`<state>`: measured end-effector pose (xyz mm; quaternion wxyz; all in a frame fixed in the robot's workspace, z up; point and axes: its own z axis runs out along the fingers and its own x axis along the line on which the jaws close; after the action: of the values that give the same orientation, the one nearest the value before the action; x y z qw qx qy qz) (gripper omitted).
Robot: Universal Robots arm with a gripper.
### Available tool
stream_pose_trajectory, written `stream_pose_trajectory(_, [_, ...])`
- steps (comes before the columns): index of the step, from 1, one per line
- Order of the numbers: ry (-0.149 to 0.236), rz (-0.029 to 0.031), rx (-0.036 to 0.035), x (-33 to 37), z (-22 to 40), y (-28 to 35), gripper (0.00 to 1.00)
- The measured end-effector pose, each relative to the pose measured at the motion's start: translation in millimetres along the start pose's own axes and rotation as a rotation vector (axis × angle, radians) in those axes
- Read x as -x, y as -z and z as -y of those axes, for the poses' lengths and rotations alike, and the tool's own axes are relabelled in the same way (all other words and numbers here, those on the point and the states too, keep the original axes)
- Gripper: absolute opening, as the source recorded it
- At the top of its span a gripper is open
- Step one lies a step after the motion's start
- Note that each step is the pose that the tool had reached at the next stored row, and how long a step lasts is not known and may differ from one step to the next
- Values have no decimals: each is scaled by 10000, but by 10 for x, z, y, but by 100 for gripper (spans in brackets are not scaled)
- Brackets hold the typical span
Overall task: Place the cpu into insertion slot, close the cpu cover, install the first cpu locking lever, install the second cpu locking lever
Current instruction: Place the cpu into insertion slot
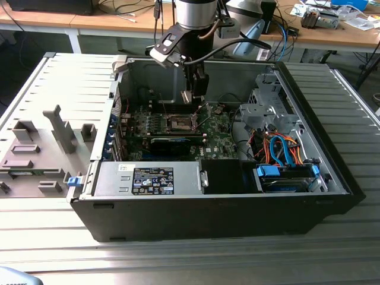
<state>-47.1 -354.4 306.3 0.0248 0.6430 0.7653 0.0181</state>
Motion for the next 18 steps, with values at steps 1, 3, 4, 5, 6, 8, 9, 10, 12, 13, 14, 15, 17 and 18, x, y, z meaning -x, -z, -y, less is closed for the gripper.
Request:
stream_pose_trajectory(1, [-18, 2, 0, 0, 0, 0, 55])
stream_pose_trajectory(3, [-59, 4, -1, 0, 0, -1, 55])
stream_pose_trajectory(4, [-79, 5, -1, 0, 0, -1, 55])
stream_pose_trajectory(5, [-94, 6, -1, 0, 0, -2, 55])
stream_pose_trajectory(6, [-108, 7, -1, 0, 0, -2, 55])
stream_pose_trajectory(8, [-158, 11, -2, 0, 0, -2, 55])
stream_pose_trajectory(9, [-180, 12, -3, 0, 0, -2, 55])
stream_pose_trajectory(10, [-207, 14, -3, 0, 0, -3, 55])
stream_pose_trajectory(12, [-235, 16, -4, 0, 0, -3, 55])
stream_pose_trajectory(13, [-246, 16, -4, 0, 0, -3, 55])
stream_pose_trajectory(14, [-261, 18, -4, 0, 0, -3, 55])
stream_pose_trajectory(15, [-287, 19, -4, 0, 0, -4, 55])
stream_pose_trajectory(17, [-318, 21, -5, 0, 0, -4, 55])
stream_pose_trajectory(18, [-342, 23, -6, 0, 0, -5, 55])
